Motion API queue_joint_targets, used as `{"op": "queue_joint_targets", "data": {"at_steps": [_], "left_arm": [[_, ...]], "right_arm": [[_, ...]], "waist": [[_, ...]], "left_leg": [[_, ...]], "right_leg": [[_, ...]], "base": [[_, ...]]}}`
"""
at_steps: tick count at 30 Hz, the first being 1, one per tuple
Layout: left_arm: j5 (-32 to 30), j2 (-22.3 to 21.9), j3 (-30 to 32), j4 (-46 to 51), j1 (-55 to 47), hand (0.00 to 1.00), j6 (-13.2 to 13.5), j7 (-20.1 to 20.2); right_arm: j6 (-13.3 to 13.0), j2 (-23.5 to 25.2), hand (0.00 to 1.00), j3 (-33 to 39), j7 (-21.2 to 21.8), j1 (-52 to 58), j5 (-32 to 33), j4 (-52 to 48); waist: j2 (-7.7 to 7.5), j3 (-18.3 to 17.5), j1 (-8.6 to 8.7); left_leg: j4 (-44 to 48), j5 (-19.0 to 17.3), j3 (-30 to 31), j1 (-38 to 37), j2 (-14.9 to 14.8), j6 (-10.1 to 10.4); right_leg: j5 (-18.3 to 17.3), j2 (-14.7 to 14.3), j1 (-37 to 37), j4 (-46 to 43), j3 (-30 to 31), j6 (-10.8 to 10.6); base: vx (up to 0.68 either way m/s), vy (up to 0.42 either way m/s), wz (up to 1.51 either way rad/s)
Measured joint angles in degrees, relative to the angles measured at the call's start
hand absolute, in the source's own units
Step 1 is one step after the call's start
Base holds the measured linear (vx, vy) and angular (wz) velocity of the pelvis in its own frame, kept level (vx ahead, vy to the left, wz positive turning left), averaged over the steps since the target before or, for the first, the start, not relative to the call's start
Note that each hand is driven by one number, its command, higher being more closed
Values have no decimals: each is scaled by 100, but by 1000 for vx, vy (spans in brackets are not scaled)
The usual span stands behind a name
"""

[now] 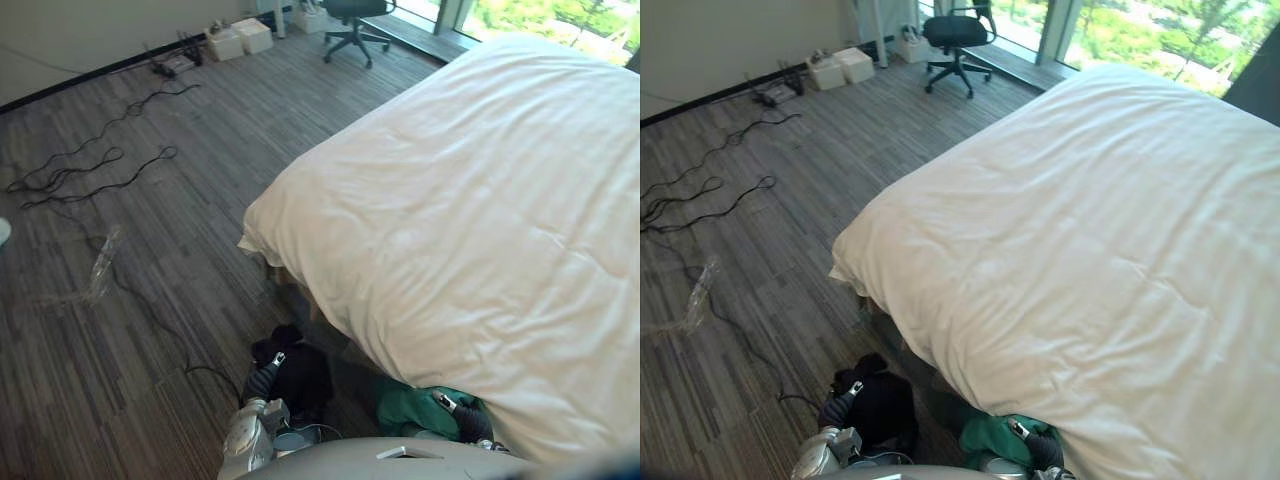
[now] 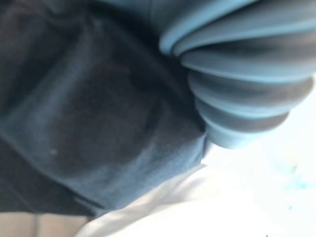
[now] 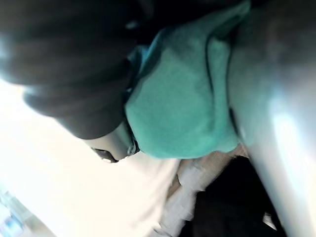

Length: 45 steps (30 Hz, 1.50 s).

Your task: Tidy the bed and pick cloth on bed and put in laundry

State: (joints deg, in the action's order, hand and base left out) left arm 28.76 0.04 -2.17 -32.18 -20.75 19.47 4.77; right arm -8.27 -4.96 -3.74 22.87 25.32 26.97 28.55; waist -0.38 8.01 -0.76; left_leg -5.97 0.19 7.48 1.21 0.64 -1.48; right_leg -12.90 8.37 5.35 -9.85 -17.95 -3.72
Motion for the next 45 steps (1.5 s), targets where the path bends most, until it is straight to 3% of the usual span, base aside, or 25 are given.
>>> {"op": "queue_joint_targets", "data": {"at_steps": [1,2,3,4,6,7,9,11,12,14,15,17,21,25,29,32,35,41,42,45], "left_arm": [[167,16,5,181,-66,100,15,165],[232,-11,-2,245,-44,100,54,297],[251,-52,4,285,-67,100,65,382],[340,-114,-73,332,-131,100,81,425],[397,-66,-297,505,-323,100,98,434],[400,-66,-330,589,-348,100,101,429],[383,-27,-536,891,-387,100,103,380],[386,39,-699,1011,-397,100,103,378],[373,122,-803,1087,-323,100,102,368],[365,283,-899,1087,-162,100,61,333],[368,356,-952,1060,-116,100,-44,252],[377,393,-1006,1074,-177,100,-88,149],[435,439,-1147,1073,-352,100,-172,113],[435,570,-1255,1074,-385,100,-261,110],[437,739,-1259,1073,-406,100,-315,40],[437,720,-1302,1073,-382,100,-359,-29],[433,727,-1330,1072,-370,100,-360,-28],[433,698,-1438,1073,-236,100,-378,-100],[431,733,-1486,1029,-248,100,-485,-92],[431,733,-1486,1029,-248,100,-485,-92]], "right_arm": [[-27,89,100,-189,-12,51,-40,-299],[-80,185,100,-236,-57,-28,-40,-440],[-105,194,100,-265,-102,-66,-36,-482],[-161,198,100,-340,-183,-212,-68,-485],[-342,141,100,-324,-296,-472,-71,-486],[-347,146,100,-326,-319,-557,-71,-484],[-359,166,100,-364,-338,-752,-69,-499],[-383,183,100,-359,-349,-741,-69,-497],[-416,213,100,-428,-356,-740,-64,-499],[-462,244,100,-498,-431,-736,-59,-496],[-476,277,100,-495,-506,-741,-52,-491],[-486,242,100,-493,-597,-735,-38,-487],[-574,212,100,-529,-743,-864,-27,-470],[-592,233,100,-684,-792,-996,-28,-317],[-596,272,100,-900,-807,-1026,-141,-182],[-588,210,100,-930,-863,-973,-141,-180],[-588,219,100,-947,-860,-978,-139,-181],[-589,213,100,-974,-840,-936,-130,-182],[-590,220,100,-1126,-840,-923,-71,-144],[-590,220,100,-1126,-840,-923,-71,-144]], "waist": [[-148,-29,0],[-21,-25,24],[115,-18,-17],[151,-19,-29],[309,-68,-40],[303,-62,-47],[223,-65,-58],[250,-96,-40],[247,-95,6],[140,-67,63],[111,-85,133],[42,-153,69],[65,-172,2],[51,-169,-22],[-115,-210,-32],[-83,-236,-28],[-102,-233,-44],[3,-201,-31],[-233,-309,49],[-233,-309,51]], "left_leg": [[135,-189,-632,127,26,-283],[659,-201,-1664,454,-184,-304],[876,-166,-2124,566,-376,-284],[1092,-78,-2770,586,-492,-406],[1314,-86,-3268,585,-432,-408],[1327,-88,-3334,597,-393,-404],[959,97,-3192,480,-122,-389],[369,421,-3000,211,8,-379],[27,632,-2806,92,16,-322],[35,717,-2569,58,21,-214],[32,748,-2410,-27,49,-157],[31,749,-2409,-102,3,-81],[28,778,-2428,-232,-113,-41],[31,809,-2558,-362,-336,4],[35,860,-2607,-415,-510,75],[35,888,-2620,-418,-645,108],[35,888,-2665,-403,-632,108],[34,889,-2690,-302,-555,107],[-9,681,-2275,-266,-231,151],[-9,681,-2276,-266,-231,151]], "right_leg": [[103,192,223,319,-502,-1],[126,297,355,321,-1106,-6],[75,286,478,224,-1343,-39],[-59,366,655,94,-1718,-150],[-155,583,908,-138,-1914,-143],[-218,651,914,-219,-1904,-133],[-268,904,881,-567,-1892,-122],[-302,896,847,-644,-1825,-97],[-361,682,829,-312,-1767,-120],[-290,495,795,210,-1821,-102],[-79,407,955,286,-1873,-272],[-48,368,1024,242,-1898,-316],[-38,312,1076,21,-1893,-301],[116,194,1025,-329,-1819,-84],[199,130,862,-715,-1579,-17],[465,-6,819,-696,-1358,-17],[472,-10,807,-590,-1268,-15],[471,-23,833,-246,-1263,-14],[-86,188,925,-219,-1093,-96],[-86,188,925,-219,-1092,-96]], "base": [[44,96,233],[32,105,239],[50,78,222],[126,36,199],[204,81,182],[191,101,104],[174,76,72],[172,24,54],[145,-37,63],[96,-154,78],[95,-172,78],[78,-126,26],[59,-126,3],[82,-71,-4],[74,-68,-5],[57,-53,0],[34,-32,-13],[2,-21,-6],[0,0,0],[0,0,0]]}}
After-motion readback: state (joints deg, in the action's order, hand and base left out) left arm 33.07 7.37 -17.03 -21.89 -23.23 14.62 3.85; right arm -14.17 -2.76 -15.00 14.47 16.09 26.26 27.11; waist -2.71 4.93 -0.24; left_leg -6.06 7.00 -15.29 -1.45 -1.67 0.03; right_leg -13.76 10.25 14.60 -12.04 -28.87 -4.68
